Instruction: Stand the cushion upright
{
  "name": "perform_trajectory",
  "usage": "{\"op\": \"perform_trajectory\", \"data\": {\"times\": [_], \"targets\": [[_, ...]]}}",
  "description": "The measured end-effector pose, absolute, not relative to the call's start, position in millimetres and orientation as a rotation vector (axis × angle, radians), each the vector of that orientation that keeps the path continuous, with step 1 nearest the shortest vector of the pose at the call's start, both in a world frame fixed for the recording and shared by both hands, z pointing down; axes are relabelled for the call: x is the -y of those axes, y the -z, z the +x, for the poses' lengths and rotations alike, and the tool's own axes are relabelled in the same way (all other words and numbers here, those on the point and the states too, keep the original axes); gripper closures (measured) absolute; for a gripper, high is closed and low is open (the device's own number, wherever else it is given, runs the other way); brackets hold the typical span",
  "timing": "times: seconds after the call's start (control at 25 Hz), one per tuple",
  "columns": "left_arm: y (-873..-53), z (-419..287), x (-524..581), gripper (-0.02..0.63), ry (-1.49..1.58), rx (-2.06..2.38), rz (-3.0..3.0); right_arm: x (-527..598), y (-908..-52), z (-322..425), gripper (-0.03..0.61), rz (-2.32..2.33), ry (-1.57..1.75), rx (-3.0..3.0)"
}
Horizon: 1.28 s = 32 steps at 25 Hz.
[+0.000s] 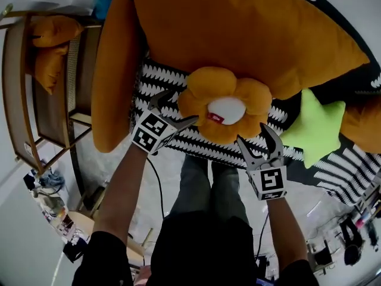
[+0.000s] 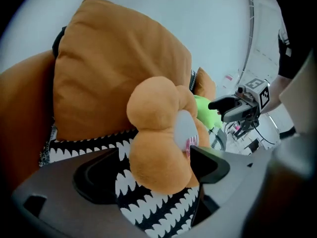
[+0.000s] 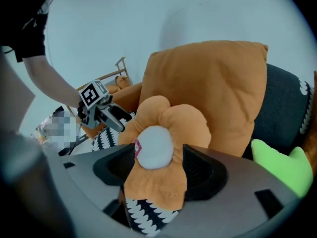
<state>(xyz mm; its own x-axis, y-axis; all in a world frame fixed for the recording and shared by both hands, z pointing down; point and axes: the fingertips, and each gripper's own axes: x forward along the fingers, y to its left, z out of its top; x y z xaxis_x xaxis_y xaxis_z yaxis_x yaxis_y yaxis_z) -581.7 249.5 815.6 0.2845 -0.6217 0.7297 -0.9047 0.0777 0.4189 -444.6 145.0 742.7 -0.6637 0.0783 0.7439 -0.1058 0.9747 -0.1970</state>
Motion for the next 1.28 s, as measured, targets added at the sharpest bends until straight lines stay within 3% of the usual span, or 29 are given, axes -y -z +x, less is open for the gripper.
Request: {"op": "perform_trajectory", "data": {"times": [0.6,0.64,0.68,0.76,0.92,1.28], "targets": [[-860.3,-555.3,-230.9,0.16,-0.417,1.175,1.7,-149.8,-770.4,-438.6,0.265,0.047,-0.341,2.244],[-859.6,-552.5,-230.1,0.199,-0.411,1.178,1.698,-151.2,-770.0,-438.1,0.265,0.049,-0.347,2.241],[-856.8,-550.6,-228.8,0.285,-0.399,1.188,1.699,-152.7,-769.4,-437.5,0.268,0.048,-0.348,2.239],[-847.4,-548.2,-227.4,0.359,-0.361,1.218,1.708,-155.9,-768.9,-436.3,0.272,0.035,-0.339,2.233],[-820.6,-542.2,-233.3,0.403,-0.262,1.281,1.716,-163.4,-765.9,-436.8,0.278,0.005,-0.324,2.235],[-751.0,-534.7,-250.6,0.43,-0.27,1.479,1.704,-198.1,-736.0,-454.8,0.284,-0.132,-0.303,2.249]]}}
